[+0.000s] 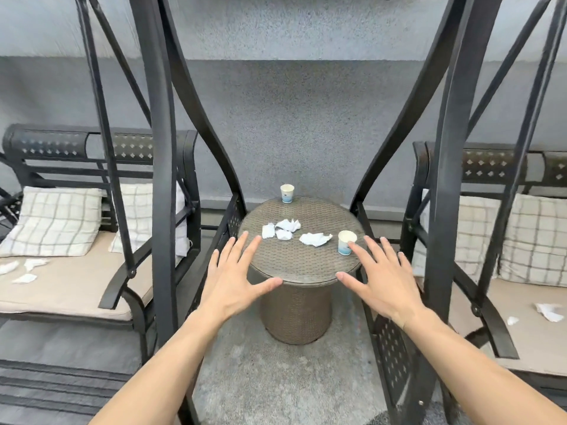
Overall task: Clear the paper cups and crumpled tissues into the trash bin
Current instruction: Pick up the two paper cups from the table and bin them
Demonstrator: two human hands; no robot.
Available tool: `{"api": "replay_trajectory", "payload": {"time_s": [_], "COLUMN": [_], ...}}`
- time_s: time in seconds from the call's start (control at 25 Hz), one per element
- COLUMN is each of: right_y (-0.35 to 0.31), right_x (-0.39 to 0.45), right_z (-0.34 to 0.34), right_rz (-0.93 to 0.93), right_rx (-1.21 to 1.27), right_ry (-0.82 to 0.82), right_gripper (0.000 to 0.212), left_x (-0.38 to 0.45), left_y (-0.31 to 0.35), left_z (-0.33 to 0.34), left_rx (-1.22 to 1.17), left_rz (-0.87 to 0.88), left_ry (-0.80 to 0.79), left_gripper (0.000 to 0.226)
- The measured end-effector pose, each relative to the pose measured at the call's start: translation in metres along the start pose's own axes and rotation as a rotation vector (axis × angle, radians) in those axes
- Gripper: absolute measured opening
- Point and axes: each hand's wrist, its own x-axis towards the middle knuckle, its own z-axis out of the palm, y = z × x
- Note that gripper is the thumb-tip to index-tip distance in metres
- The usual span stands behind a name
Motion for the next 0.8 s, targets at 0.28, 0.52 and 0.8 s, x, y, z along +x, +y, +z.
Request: {"api": "replay_trajectory", "payload": {"time_s": [0.28, 0.52, 0.8], "right_y": [-0.012, 0.001, 0.044], "right_x": [0.104, 0.173, 0.263], "right_z": [0.033, 0.064, 0.102], "right_rz": [0.064, 0.103, 0.143], "right_rx": [-0.02, -0.013, 0.02], "right_ry": [0.008, 0.0, -0.006], "right_gripper": [0.081, 0.076, 0.076], "left_x": [0.111, 0.181, 0.28], "left_y": [-0.062, -0.085, -0.087], "left_z": [0.02, 0.048, 0.098], "left_rx": [-0.006, -0.047, -0.03], "left_rz": [0.013, 0.035, 0.02], "left_ry": [-0.033, -0.051, -0.072], "left_gripper": [0.097, 0.095, 0.093]}}
